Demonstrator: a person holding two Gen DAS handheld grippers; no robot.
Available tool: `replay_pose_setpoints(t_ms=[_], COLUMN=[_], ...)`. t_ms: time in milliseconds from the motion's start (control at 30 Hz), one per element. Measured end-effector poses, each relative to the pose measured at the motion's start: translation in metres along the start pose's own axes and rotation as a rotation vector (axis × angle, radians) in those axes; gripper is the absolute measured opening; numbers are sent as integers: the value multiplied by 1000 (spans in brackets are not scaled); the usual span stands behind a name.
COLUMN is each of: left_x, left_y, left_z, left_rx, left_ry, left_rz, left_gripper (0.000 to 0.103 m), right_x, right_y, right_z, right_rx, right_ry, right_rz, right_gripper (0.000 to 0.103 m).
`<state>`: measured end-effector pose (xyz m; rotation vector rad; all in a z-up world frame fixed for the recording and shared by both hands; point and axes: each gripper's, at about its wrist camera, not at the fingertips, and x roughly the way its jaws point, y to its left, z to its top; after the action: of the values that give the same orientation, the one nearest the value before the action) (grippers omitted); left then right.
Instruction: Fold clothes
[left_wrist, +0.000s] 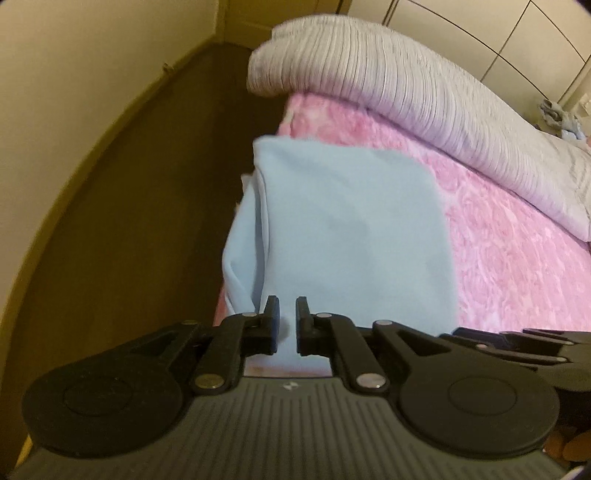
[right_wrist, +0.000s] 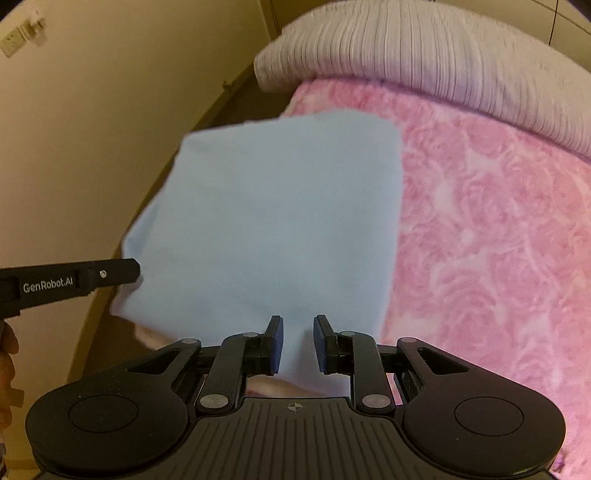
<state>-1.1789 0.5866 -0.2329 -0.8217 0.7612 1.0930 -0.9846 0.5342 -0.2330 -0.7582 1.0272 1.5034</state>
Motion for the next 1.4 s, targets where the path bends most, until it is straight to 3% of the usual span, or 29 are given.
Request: replay_pose_setpoints(t_ms=[33, 233, 300, 367, 400, 467, 667, 767, 1067, 1267, 1400], left_x=[-8, -59, -74, -90, -98, -114, -144, -157, -186, -194, -199], left_y=[-5, -41, -57, -75, -83, -100, -166, -211, -318, -376, -389], left_z=[-3, -19, -26, -34, -38, -48, -80, -91, -125, -143, -149], left_rx=[-7, -37, -39, -42, -49, -78, -178, -206, -302, -272, -331], left_ry=[-2, -12, -17, -37, -52, -78, -86, -94, -180, -229, -234], left_rz=[16, 107, 148, 193, 208, 222, 301, 355, 414, 582, 557], left_gripper=[21, 31, 34, 35, 37, 47, 58, 58, 58, 66, 66], right_x=[-8, -50, -58, -68, -74, -89, -144, -172, -227, -246, -255], right_y=[-1, -12, -19, -27, -32, -42, -83, -107, -172, -203, -214], right_z=[-2, -18, -21, -26, -27, -30, -38, -43, -68, -79, -81], right_rx=[-9, -34, -66, -101, -113, -130, -218, -284, -432, -488, -509], right_ry=[2, 41, 55, 58, 51, 41, -2, -14, -27, -46, -61], right_rz=[4, 53, 69, 86, 98, 122, 194, 210, 220, 188, 189], right_gripper=[22, 23, 31, 51, 56, 66, 71, 71, 71, 71, 71])
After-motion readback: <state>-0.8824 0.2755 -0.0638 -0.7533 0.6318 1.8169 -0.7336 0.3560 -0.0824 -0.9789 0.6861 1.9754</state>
